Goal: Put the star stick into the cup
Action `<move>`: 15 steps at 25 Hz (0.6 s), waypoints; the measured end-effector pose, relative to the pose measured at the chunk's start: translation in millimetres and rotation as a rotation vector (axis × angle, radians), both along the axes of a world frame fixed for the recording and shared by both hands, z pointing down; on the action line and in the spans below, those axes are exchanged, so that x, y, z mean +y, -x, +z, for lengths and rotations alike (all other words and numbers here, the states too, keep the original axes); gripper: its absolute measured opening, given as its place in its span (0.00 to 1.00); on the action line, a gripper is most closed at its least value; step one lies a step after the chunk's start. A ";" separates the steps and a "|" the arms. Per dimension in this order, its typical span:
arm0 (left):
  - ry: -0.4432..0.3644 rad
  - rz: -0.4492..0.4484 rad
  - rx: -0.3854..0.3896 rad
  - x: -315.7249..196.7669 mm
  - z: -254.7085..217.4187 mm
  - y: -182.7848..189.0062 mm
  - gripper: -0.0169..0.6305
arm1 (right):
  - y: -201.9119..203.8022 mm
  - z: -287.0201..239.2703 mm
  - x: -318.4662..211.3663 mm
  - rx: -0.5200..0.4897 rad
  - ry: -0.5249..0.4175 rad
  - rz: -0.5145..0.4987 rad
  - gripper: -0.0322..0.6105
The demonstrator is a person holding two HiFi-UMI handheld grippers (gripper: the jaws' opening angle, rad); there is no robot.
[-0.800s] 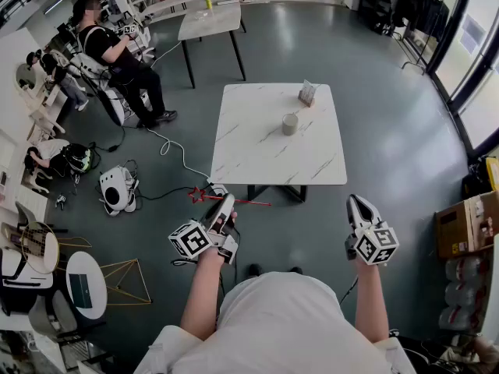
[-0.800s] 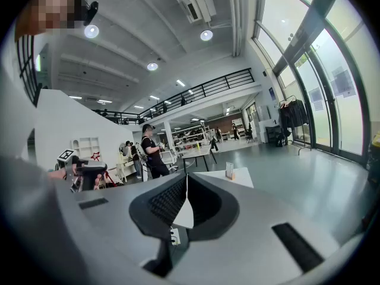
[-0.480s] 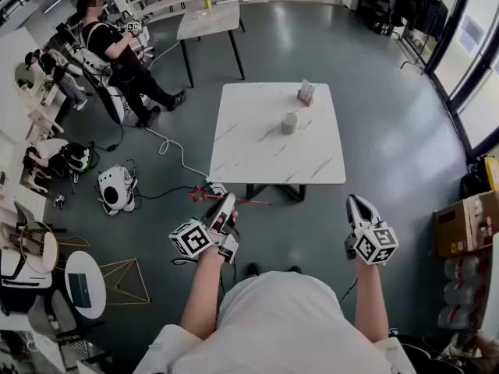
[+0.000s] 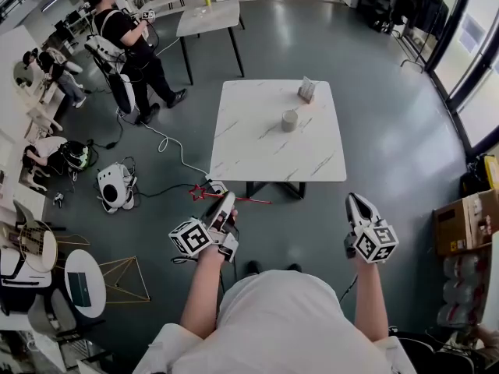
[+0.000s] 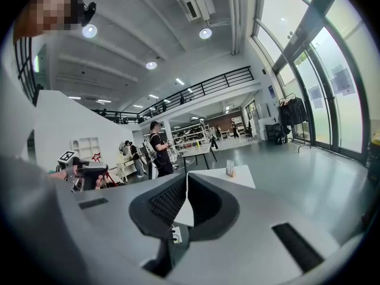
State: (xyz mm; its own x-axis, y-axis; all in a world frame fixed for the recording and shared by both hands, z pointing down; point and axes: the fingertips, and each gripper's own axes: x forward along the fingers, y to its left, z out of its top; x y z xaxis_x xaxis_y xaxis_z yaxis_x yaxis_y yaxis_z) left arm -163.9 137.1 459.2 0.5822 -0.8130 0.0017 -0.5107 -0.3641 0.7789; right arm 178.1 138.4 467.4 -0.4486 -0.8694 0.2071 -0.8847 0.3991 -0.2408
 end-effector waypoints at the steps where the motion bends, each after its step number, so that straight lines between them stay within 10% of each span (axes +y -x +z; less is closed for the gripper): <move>1: 0.002 0.000 0.000 -0.1 1.3 1.1 0.06 | 1.2 1.1 0.0 -0.002 0.004 0.000 0.09; 15: 0.035 0.041 -0.011 0.2 16.0 25.8 0.06 | 32.1 9.1 11.2 -0.008 0.032 0.016 0.09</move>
